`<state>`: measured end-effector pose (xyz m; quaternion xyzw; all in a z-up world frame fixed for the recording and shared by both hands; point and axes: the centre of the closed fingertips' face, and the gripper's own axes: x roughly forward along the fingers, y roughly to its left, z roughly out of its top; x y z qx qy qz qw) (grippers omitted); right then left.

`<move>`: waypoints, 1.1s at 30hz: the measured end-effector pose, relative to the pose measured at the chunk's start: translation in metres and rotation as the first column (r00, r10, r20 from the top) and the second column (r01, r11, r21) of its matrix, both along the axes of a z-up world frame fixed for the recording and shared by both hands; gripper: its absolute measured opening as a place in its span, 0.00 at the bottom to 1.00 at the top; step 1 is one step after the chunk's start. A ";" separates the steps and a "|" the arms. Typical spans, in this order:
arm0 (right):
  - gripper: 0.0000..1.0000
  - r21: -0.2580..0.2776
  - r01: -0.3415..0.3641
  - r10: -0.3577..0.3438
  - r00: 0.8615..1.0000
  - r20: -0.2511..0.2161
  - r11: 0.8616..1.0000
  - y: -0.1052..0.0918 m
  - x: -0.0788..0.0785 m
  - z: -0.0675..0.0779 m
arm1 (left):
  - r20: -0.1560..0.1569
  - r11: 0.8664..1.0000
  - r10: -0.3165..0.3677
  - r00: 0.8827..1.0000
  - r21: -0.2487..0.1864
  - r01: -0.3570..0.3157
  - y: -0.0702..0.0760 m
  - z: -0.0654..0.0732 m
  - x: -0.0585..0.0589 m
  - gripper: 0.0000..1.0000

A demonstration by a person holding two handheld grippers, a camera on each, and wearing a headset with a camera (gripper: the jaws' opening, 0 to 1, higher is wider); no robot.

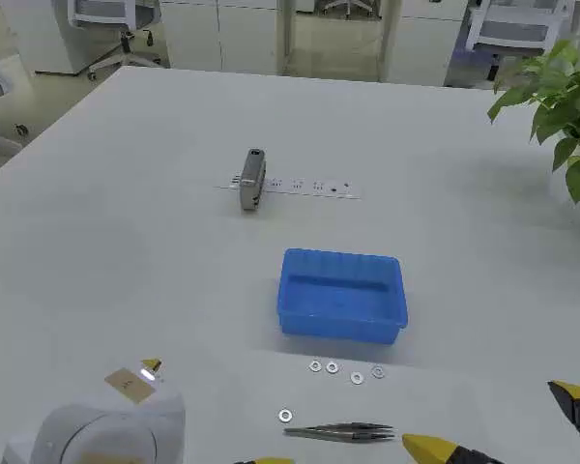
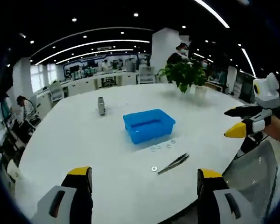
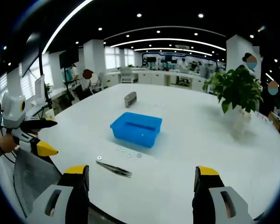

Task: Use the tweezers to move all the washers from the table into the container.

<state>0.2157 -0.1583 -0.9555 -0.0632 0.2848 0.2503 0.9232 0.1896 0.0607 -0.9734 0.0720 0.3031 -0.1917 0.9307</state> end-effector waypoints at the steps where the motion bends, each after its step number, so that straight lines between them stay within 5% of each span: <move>1: 0.98 0.006 0.004 -0.004 1.000 0.000 1.000 -0.001 0.001 0.000 | 0.005 1.000 0.008 1.000 -0.005 -0.008 0.001 0.001 0.001 0.99; 14: 0.98 0.013 0.023 -0.023 1.000 0.000 1.000 -0.003 -0.003 0.005 | 0.039 0.999 0.043 0.998 -0.006 -0.043 0.007 0.012 -0.003 0.99; 33: 0.96 -0.013 0.004 -0.004 1.000 0.004 1.000 -0.002 -0.005 0.008 | 0.050 0.999 0.041 0.998 -0.007 -0.041 0.007 0.017 -0.002 0.99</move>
